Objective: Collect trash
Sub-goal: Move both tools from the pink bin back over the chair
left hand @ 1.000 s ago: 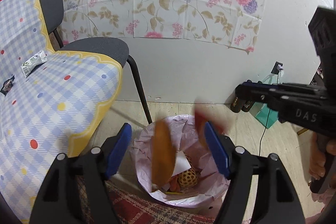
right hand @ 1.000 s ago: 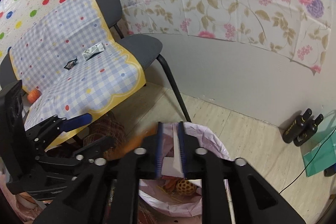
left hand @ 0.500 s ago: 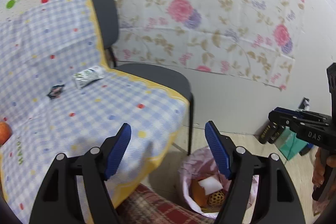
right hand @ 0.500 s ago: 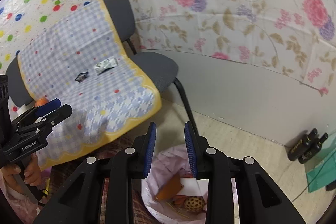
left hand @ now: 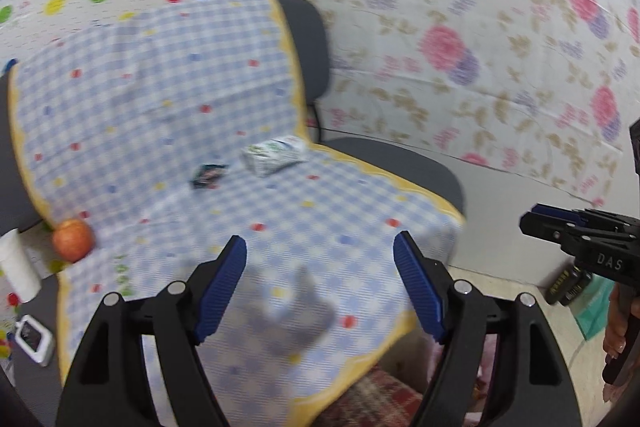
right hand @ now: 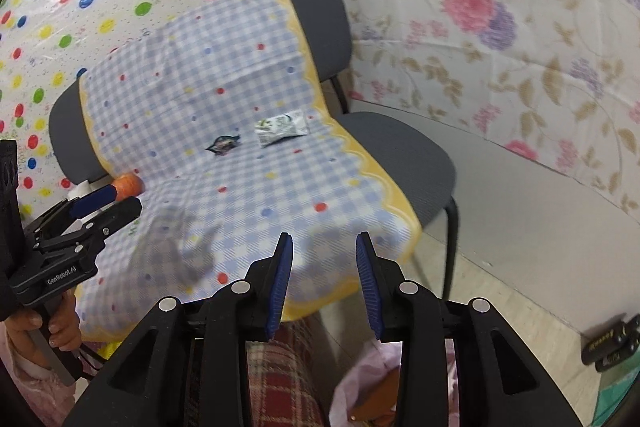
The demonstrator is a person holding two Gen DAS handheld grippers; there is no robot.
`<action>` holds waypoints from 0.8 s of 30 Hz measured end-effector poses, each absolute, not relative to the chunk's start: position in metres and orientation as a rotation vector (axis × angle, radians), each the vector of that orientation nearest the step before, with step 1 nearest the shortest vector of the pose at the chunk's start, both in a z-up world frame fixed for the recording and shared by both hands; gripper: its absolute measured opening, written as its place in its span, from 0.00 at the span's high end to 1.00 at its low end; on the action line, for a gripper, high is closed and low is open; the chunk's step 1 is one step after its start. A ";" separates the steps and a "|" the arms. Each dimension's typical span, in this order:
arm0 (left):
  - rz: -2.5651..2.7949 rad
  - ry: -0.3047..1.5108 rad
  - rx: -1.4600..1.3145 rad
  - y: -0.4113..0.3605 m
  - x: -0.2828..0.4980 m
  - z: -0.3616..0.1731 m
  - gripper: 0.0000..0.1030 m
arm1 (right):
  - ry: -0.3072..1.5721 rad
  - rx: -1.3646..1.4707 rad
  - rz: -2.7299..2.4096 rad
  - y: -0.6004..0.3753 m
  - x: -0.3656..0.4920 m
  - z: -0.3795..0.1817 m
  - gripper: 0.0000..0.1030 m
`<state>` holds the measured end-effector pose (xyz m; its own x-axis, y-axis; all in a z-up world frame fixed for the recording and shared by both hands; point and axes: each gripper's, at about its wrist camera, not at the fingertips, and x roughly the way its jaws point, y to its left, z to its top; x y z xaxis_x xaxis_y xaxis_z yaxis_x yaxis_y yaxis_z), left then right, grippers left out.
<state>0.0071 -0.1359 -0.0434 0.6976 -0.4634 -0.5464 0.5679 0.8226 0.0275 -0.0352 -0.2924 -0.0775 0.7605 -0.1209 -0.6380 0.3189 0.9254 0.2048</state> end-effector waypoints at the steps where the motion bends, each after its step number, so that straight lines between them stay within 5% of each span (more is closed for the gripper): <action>1: -0.560 0.551 0.189 -0.129 0.011 -0.041 0.28 | 0.662 0.305 -0.232 -0.290 -0.029 -0.076 0.66; 21: -0.062 0.557 0.096 0.014 0.095 -0.029 0.25 | 0.674 0.212 -0.025 -0.240 0.145 -0.062 0.59; 24: -0.048 0.584 0.061 0.028 0.118 -0.037 0.22 | 0.696 0.196 0.020 -0.231 0.191 -0.070 0.50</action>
